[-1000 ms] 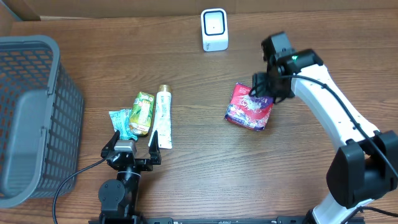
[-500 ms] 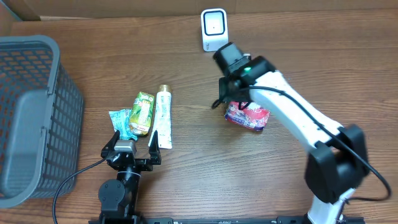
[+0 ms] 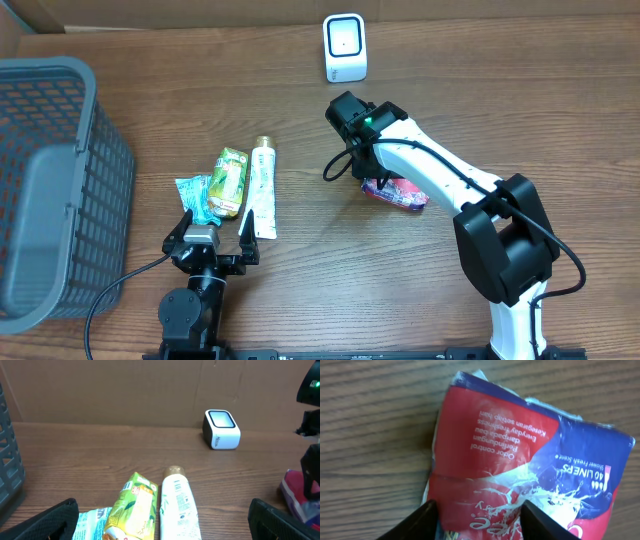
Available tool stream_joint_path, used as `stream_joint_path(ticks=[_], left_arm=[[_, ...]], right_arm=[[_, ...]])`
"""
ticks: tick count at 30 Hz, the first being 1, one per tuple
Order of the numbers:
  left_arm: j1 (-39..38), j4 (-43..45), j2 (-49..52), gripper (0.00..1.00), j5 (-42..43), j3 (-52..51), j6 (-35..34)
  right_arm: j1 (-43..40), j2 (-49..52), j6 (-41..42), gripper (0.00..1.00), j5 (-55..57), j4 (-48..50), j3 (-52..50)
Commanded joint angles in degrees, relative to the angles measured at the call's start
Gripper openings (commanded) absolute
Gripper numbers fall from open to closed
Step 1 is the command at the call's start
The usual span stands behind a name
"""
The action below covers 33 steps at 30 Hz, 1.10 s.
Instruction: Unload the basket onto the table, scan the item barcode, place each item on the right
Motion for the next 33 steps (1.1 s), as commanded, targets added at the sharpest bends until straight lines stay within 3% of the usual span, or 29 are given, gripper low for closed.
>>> stream_joint_path(ticks=[1, 7, 12, 19, 30, 33], left_arm=[[0.4, 0.2, -0.7, 1.0, -0.4, -0.6, -1.0], [0.4, 0.2, -0.7, 1.0, -0.4, -0.6, -1.0], [0.4, 0.2, -0.7, 1.0, -0.4, -0.6, -1.0], [0.4, 0.2, -0.7, 1.0, -0.4, -0.6, -1.0], [0.4, 0.2, -0.7, 0.99, -0.4, -0.6, -1.0], [0.4, 0.2, -0.7, 1.0, -0.4, -0.6, -1.0]], right_arm=[[0.0, 0.5, 1.7, 0.49, 1.5, -1.3, -0.3], [-0.2, 0.5, 1.7, 0.39, 1.7, -1.6, -4.6], [-0.4, 0.4, 1.7, 0.04, 1.6, -2.3, -5.8], [-1.3, -2.8, -0.8, 0.04, -3.6, -7.5, 1.8], [-12.5, -11.7, -16.6, 0.04, -42.2, -4.6, 6.7], [-15.1, -11.7, -17.2, 0.04, -42.1, -5.2, 6.1]])
